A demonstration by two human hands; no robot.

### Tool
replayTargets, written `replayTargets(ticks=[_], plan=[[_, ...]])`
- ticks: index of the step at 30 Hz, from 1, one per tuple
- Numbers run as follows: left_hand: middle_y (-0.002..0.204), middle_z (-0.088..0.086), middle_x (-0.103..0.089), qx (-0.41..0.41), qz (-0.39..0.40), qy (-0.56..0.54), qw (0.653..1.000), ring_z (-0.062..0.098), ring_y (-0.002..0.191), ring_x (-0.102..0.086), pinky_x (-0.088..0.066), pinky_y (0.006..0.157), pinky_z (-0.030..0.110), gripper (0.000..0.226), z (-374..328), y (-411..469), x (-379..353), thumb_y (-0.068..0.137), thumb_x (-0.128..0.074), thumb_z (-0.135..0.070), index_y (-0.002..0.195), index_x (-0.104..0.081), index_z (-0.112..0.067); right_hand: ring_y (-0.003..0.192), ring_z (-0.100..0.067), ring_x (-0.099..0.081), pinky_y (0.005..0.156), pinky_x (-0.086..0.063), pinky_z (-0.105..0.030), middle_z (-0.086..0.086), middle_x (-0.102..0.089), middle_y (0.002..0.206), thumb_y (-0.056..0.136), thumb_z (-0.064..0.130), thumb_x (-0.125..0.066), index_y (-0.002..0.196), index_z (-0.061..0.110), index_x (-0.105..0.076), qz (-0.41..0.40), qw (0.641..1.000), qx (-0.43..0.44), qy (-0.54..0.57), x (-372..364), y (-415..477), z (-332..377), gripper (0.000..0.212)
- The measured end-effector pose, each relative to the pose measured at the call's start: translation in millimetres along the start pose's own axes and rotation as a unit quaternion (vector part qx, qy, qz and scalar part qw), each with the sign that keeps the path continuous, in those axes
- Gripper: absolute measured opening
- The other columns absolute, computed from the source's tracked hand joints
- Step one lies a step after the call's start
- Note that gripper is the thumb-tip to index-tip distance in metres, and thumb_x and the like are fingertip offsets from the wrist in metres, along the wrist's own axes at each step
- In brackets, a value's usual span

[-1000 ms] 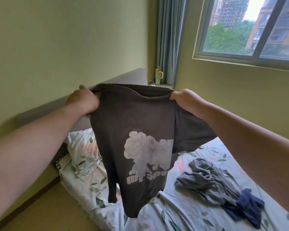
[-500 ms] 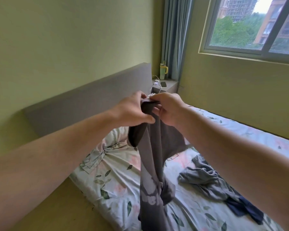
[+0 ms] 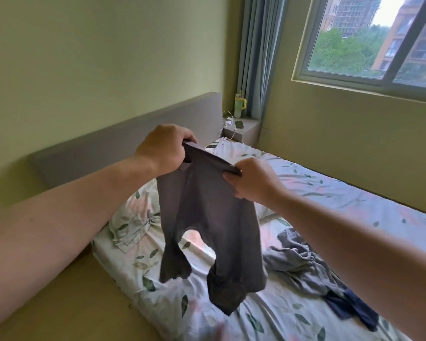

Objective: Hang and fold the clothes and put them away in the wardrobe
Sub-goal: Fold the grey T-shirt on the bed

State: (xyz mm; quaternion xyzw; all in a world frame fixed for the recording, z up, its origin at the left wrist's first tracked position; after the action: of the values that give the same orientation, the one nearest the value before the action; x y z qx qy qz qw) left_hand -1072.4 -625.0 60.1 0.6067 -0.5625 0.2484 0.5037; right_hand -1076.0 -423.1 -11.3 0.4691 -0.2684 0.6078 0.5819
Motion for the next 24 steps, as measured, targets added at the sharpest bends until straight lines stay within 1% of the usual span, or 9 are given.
replayTargets(ticks=[4,7,9,12,15,17,19,21,24], plan=[[0.100,-0.003,-0.073,0.067,-0.001,-0.075,0.995,0.023,0.097,-0.065,-0.056,0.087,0.038,0.043,22,1,-3,0.080,-0.042,-0.006,0.094,-0.073,-0.032,0.055,-0.008,-0.051,0.046,-0.031,-0.023,0.008,-0.054,0.056,0.083,0.041,-0.072,0.056,0.022,-0.055,0.111,0.993,-0.012,-0.031,-19,-5,-7,0.037],[0.099,0.005,-0.072,0.093,-0.055,-0.098,0.989,0.028,0.094,-0.065,-0.056,0.083,0.040,0.027,41,5,7,0.094,-0.046,-0.009,0.099,-0.068,-0.025,0.050,0.000,-0.053,0.041,-0.035,-0.014,0.013,-0.059,0.053,0.074,0.021,-0.075,0.061,0.026,-0.064,0.191,0.979,-0.028,0.071,-36,-19,-12,0.018],[0.101,0.009,-0.070,0.131,-0.070,-0.147,0.978,0.031,0.088,-0.065,-0.057,0.070,0.039,0.026,55,9,11,0.097,-0.043,-0.011,0.101,-0.065,-0.023,0.060,0.003,-0.062,0.050,-0.044,-0.011,0.016,-0.069,0.068,0.077,0.015,-0.074,0.080,0.032,-0.071,0.242,0.961,-0.023,0.132,-46,-29,-9,0.018],[0.107,0.009,-0.065,0.249,-0.030,-0.346,0.904,0.028,0.079,-0.067,-0.061,0.054,0.039,0.035,75,3,-1,0.102,-0.035,-0.011,0.117,-0.064,-0.025,0.093,-0.019,-0.068,0.080,-0.056,-0.031,0.000,-0.071,0.101,0.088,0.024,-0.071,0.109,0.026,-0.063,0.276,0.950,-0.015,0.144,-58,-35,-3,0.022],[0.090,0.007,-0.063,0.265,0.018,-0.421,0.867,0.019,0.067,-0.066,-0.059,0.050,0.032,0.033,79,-2,-12,0.105,-0.033,-0.011,0.104,-0.064,-0.022,0.086,-0.020,-0.066,0.074,-0.054,-0.026,-0.006,-0.074,0.103,0.094,0.033,-0.069,0.109,0.014,-0.069,0.323,0.936,-0.006,0.139,-67,-44,4,0.024],[0.073,0.005,-0.055,0.269,0.082,-0.452,0.847,0.012,0.051,-0.055,-0.046,0.040,0.020,0.034,87,-4,-18,0.105,-0.036,-0.013,0.083,-0.061,-0.020,0.082,-0.018,-0.068,0.073,-0.058,-0.026,-0.007,-0.075,0.097,0.093,0.035,-0.072,0.103,0.005,-0.073,0.398,0.888,-0.052,0.223,-74,-56,4,0.031],[0.065,0.006,-0.052,0.275,0.187,-0.440,0.834,0.015,0.048,-0.050,-0.035,0.044,0.020,0.034,100,-11,-21,0.100,-0.046,-0.018,0.071,-0.062,-0.017,0.082,-0.018,-0.072,0.074,-0.061,-0.031,-0.006,-0.076,0.094,0.088,0.033,-0.078,0.099,0.003,-0.074,0.495,0.814,-0.089,0.290,-80,-73,6,0.032],[0.081,0.018,-0.067,0.265,0.295,-0.395,0.828,0.026,0.066,-0.065,-0.053,0.058,0.028,0.014,114,-22,-18,0.090,-0.061,-0.015,0.083,-0.070,-0.007,0.081,-0.014,-0.073,0.075,-0.062,-0.031,-0.002,-0.077,0.093,0.080,0.021,-0.083,0.099,0.005,-0.072,0.595,0.752,-0.083,0.269,-84,-91,3,0.028],[0.100,0.024,-0.073,0.215,0.494,-0.295,0.789,0.031,0.084,-0.074,-0.061,0.069,0.037,0.022,128,-48,-21,0.080,-0.071,0.003,0.101,-0.073,-0.002,0.090,-0.014,-0.072,0.091,-0.059,-0.039,0.000,-0.077,0.100,0.084,-0.022,-0.061,0.113,0.002,-0.067,0.721,0.668,-0.069,0.169,-85,-113,-10,0.038]])
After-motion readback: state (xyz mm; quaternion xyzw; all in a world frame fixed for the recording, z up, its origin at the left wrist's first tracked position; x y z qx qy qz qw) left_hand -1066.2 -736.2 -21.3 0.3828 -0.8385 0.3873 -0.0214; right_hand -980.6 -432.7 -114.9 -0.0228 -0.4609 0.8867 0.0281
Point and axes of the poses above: each hand's wrist, its own y-axis towards the middle knuckle, its own x-axis out of the back of the hand, z = x × y, the point moved 7 cm from there along y, towards the middle knuckle
